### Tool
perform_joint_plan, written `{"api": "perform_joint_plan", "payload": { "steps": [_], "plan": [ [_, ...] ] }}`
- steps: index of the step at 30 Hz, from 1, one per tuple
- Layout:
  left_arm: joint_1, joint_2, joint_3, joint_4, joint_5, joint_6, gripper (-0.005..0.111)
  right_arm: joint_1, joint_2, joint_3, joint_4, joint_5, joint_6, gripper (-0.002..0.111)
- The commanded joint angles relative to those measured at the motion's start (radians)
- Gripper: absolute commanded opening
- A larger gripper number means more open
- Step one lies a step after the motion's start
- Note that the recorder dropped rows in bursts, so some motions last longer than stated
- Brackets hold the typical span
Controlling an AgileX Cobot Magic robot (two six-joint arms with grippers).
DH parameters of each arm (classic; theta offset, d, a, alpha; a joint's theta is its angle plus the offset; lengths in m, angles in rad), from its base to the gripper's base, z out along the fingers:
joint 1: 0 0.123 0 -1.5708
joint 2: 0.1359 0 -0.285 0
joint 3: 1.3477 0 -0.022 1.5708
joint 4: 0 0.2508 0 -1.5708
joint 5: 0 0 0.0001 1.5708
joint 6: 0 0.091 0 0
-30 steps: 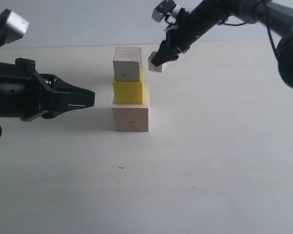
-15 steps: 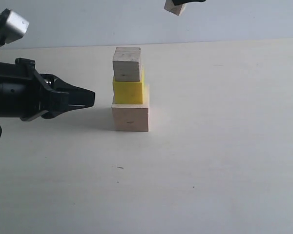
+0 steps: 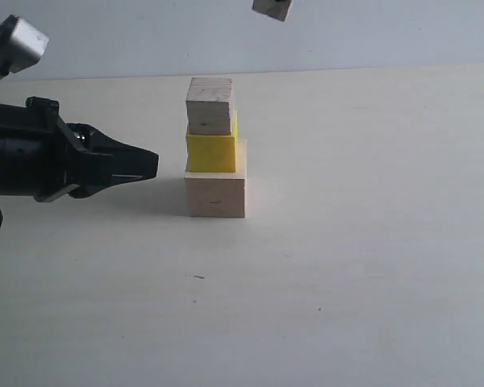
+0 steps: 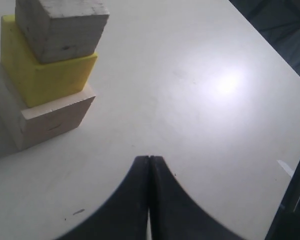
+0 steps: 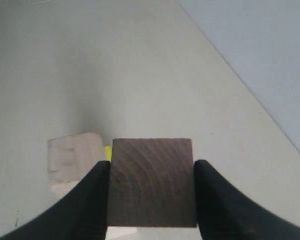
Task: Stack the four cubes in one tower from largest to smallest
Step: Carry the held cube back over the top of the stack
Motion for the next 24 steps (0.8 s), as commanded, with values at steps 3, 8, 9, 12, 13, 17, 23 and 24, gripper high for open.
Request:
{"api": "perform_joint_plan", "payload": {
  "steps": [3, 8, 9, 12, 13, 17, 23, 24],
  "plan": [
    [-0.007, -0.009, 0.001, -0.004, -0.022, -0.002, 0.0, 0.043, -0.112, 0.231, 0.082, 0.003, -0.308, 0.0],
    [-0.007, -0.009, 0.001, -0.004, -0.026, -0.002, 0.0, 0.072, -0.114, 0.235, 0.086, 0.003, -0.293, 0.0],
    [-0.007, -0.009, 0.001, -0.004, -0.028, -0.002, 0.0, 0.085, -0.114, 0.235, 0.086, 0.003, -0.293, 0.0],
    [-0.007, -0.009, 0.001, -0.004, -0.028, -0.002, 0.0, 0.127, -0.114, 0.235, 0.071, -0.036, -0.27, 0.0],
    [-0.007, -0.009, 0.001, -0.004, -0.028, -0.002, 0.0, 0.144, -0.114, 0.235, 0.051, -0.066, -0.247, 0.0],
    [-0.007, -0.009, 0.001, -0.004, -0.028, 0.0, 0.0, 0.199, -0.114, 0.217, -0.072, -0.118, -0.164, 0.0],
    [-0.007, -0.028, 0.001, -0.004, -0.024, 0.02, 0.0, 0.217, -0.114, 0.141, -0.099, -0.122, -0.101, 0.0],
    [-0.007, -0.035, 0.001, -0.004, -0.023, 0.027, 0.0, 0.217, -0.114, 0.13, -0.103, -0.119, -0.095, 0.0]
  ]
}}
